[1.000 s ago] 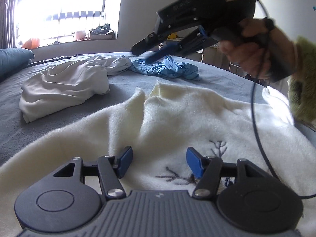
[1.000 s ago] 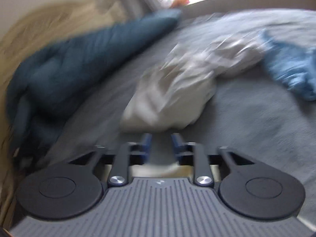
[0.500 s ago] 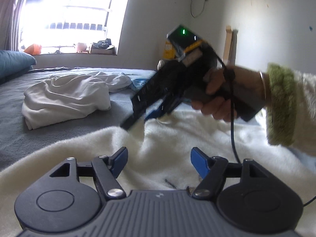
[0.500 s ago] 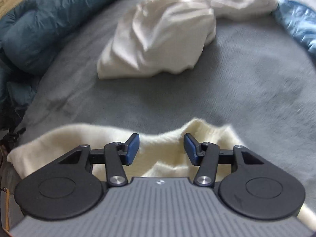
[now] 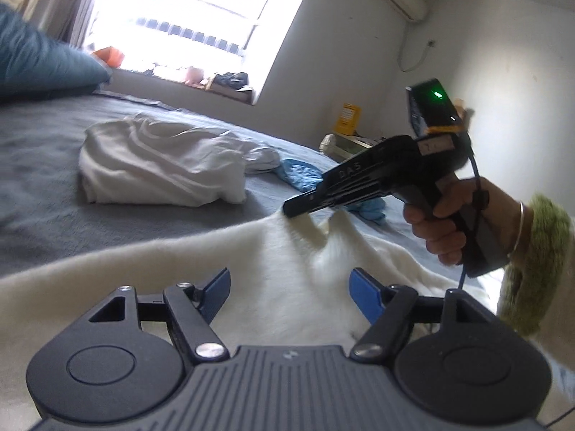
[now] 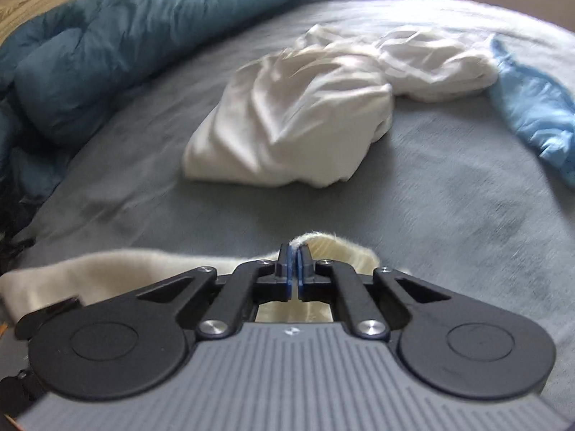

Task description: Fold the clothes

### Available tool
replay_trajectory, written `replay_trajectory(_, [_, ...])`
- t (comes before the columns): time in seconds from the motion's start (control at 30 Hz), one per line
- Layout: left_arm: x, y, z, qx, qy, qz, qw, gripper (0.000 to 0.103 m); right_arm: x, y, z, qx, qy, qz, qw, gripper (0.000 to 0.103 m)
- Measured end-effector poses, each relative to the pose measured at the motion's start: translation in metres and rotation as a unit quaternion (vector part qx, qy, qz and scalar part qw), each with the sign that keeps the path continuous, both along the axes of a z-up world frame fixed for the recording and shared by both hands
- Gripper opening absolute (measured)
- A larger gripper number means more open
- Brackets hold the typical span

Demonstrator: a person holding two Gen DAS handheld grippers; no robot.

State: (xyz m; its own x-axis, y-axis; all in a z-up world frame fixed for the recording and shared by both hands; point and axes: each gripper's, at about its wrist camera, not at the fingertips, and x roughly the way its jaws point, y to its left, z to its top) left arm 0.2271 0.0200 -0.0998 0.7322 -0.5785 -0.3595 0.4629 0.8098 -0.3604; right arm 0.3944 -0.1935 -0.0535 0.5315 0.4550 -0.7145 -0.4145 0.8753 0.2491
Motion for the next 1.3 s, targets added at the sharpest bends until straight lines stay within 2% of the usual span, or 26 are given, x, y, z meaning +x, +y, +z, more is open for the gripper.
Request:
replay_trajectory(0.2, [0.017, 0.015, -0.012, -0.023, 0.061, 0.045, 0.9969, 0.073, 0.014, 0.013, -0.024, -0.041, -0.019, -0.011, 0.999, 0.001])
replay_trajectory(0.3, [0.020, 0.023, -0.016, -0.041, 0.076, 0.053, 0.9948, 0.073, 0.020, 0.018, -0.033, -0.076, -0.055, -0.051, 0.994, 0.002])
replay_trajectory(0.33, [0.019, 0.024, -0.017, -0.044, 0.076, 0.053, 0.9947, 0.073, 0.023, 0.011, -0.031, -0.069, -0.066, -0.070, 0.993, 0.005])
replay_trajectory(0.43, [0.018, 0.023, -0.017, -0.042, 0.074, 0.053, 0.9949, 0.073, 0.021, -0.024, -0.010, 0.016, -0.060, -0.088, 0.994, 0.007])
replay_trajectory(0.47, [0.018, 0.024, -0.018, -0.041, 0.075, 0.053, 0.9949, 0.073, 0.018, -0.038, -0.002, 0.044, -0.054, -0.083, 0.994, 0.013])
replay_trajectory(0.5, [0.019, 0.023, -0.018, -0.041, 0.075, 0.053, 0.9949, 0.073, 0.012, -0.051, 0.005, 0.049, -0.055, -0.073, 0.995, 0.019])
replay_trajectory(0.57, [0.019, 0.023, -0.019, -0.040, 0.076, 0.054, 0.9948, 0.073, -0.001, -0.072, 0.012, 0.028, -0.055, -0.071, 0.996, 0.059])
replay_trajectory(0.63, [0.020, 0.022, -0.019, -0.039, 0.076, 0.056, 0.9948, 0.073, -0.010, -0.090, 0.010, 0.012, -0.036, -0.063, 0.997, 0.066])
replay_trajectory(0.73, [0.021, 0.022, -0.020, -0.039, 0.077, 0.057, 0.9947, 0.073, -0.012, -0.104, -0.013, 0.015, 0.033, -0.052, 0.998, 0.066])
replay_trajectory(0.8, [0.021, 0.023, -0.021, -0.044, 0.079, 0.058, 0.9942, 0.073, -0.016, -0.101, -0.030, 0.011, 0.052, -0.042, 0.998, 0.063])
replay_trajectory(0.83, [0.021, 0.024, -0.022, -0.049, 0.080, 0.059, 0.9938, 0.072, -0.020, -0.095, -0.034, -0.008, 0.037, -0.036, 0.999, 0.045])
replay_trajectory(0.87, [0.021, 0.026, -0.023, -0.053, 0.082, 0.062, 0.9933, 0.070, -0.025, -0.090, -0.038, -0.027, 0.022, -0.030, 0.999, 0.022])
replay_trajectory(0.9, [0.021, 0.028, -0.023, -0.058, 0.083, 0.066, 0.9927, 0.068, -0.030, -0.087, -0.038, -0.043, 0.003, -0.034, 0.998, 0.020])
replay_trajectory(0.93, [0.021, 0.030, -0.023, -0.061, 0.084, 0.072, 0.9919, 0.068, -0.036, -0.091, -0.033, -0.035, -0.015, -0.041, 0.998, 0.016])
replay_trajectory(1.0, [0.021, 0.033, -0.024, -0.062, 0.087, 0.093, 0.9899, 0.068, -0.047, -0.102, -0.023, -0.018, -0.057, -0.055, 0.997, 0.015])
replay_trajectory(1.07, [0.021, 0.038, -0.025, -0.068, 0.090, 0.110, 0.9874, 0.068, -0.053, -0.117, -0.018, 0.002, -0.081, -0.075, 0.994, 0.014])
replay_trajectory(1.23, [0.022, 0.046, -0.027, -0.082, 0.095, 0.121, 0.9846, 0.064, -0.041, -0.123, -0.050, -0.021, -0.080, -0.110, 0.990, 0.013])
replay_trajectory(1.3, [0.023, 0.050, -0.028, -0.091, 0.098, 0.122, 0.9835, 0.064, -0.035, -0.122, -0.063, -0.013, -0.070, -0.126, 0.990, 0.014])
